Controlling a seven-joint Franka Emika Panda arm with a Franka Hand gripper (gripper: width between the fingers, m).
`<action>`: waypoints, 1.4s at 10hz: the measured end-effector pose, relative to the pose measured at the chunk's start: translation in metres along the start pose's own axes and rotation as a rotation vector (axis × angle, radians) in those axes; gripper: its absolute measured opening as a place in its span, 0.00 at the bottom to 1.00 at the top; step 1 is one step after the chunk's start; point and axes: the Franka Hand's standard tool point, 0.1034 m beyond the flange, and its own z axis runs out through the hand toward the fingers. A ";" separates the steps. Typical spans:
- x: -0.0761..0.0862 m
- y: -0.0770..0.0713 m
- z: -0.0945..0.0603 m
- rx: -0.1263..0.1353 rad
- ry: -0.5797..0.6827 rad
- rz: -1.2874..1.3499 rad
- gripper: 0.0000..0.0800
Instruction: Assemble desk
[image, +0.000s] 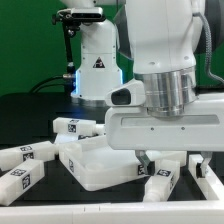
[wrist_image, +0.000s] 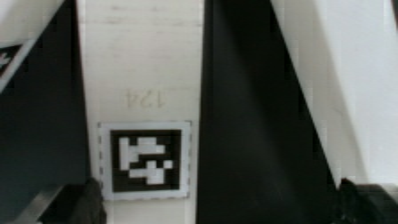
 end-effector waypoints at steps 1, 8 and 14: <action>0.000 0.000 0.000 0.000 0.000 0.000 0.81; 0.000 0.000 0.000 0.000 0.000 0.000 0.81; 0.000 0.011 0.012 -0.008 -0.013 -0.012 0.81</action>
Offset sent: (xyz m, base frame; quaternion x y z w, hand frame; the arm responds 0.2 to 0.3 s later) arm 0.0000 0.0000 0.0000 0.0000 0.0000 0.0000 1.0000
